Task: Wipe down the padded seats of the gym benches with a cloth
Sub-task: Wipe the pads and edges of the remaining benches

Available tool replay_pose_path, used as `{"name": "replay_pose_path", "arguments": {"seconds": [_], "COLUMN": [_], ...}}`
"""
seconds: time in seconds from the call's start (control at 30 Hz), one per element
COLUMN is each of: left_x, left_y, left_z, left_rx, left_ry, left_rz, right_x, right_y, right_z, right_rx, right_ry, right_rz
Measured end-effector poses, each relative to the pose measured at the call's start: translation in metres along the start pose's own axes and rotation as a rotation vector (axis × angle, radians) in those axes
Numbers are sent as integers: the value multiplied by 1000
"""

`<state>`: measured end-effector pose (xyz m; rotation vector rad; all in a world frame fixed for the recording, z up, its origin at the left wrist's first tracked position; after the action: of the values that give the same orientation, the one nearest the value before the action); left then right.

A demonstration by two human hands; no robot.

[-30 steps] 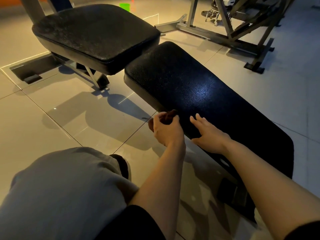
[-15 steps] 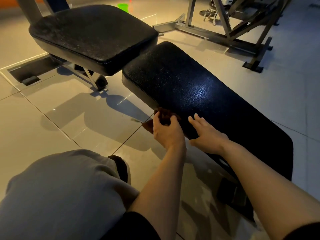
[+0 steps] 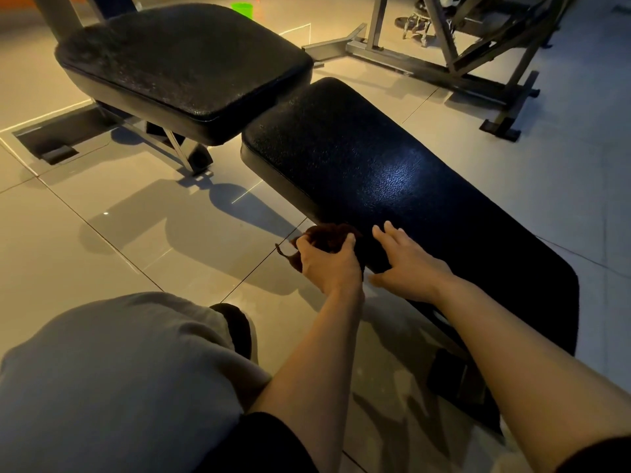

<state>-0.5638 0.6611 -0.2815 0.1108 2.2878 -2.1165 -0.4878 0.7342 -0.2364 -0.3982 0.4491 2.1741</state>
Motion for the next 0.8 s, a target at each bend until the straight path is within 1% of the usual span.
{"name": "replay_pose_path", "arguments": {"seconds": [0.07,0.13,0.23,0.3,0.47,0.57,0.6,0.7,0.73,0.8], "left_x": [2,3,9,14,13,-7,-18,-38,-35,-18], "left_y": [3,0,-4,-6,-2,21,30,47,45,29], "left_z": [-1,-1,-2,-3,-3,2,6,14,14,9], "left_rx": [42,86,85,74,167,185,184,160,145,118], "left_ry": [1,-11,-76,-114,-16,97,110,44,12,-43], "left_rz": [9,-21,-77,-79,-72,36,68,84,66,-23], "right_x": [-1,-2,-3,-3,-1,-2,-2,-1,0,1], "right_y": [1,2,4,5,3,3,3,3,3,1], "right_z": [0,0,-1,-1,-2,-1,-1,0,-1,-3], "right_rx": [-8,-11,-15,-12,-30,-28,-27,-25,-23,-13], "right_ry": [-2,-10,-14,-9,-29,-21,-19,-16,-15,-18], "right_rz": [-8,-12,-13,-17,-17,-8,-4,3,2,-5]}}
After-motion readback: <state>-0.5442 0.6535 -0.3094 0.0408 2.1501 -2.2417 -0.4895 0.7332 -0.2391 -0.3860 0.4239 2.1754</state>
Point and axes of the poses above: each hand's wrist, its own x-axis towards the middle knuckle, its own z-axis out of the back of the hand, y = z × x, the point moved 1 cm from there along x, towards the middle knuckle, and after that the axes turned 14 degrees about -z, right-handed, at the moved point
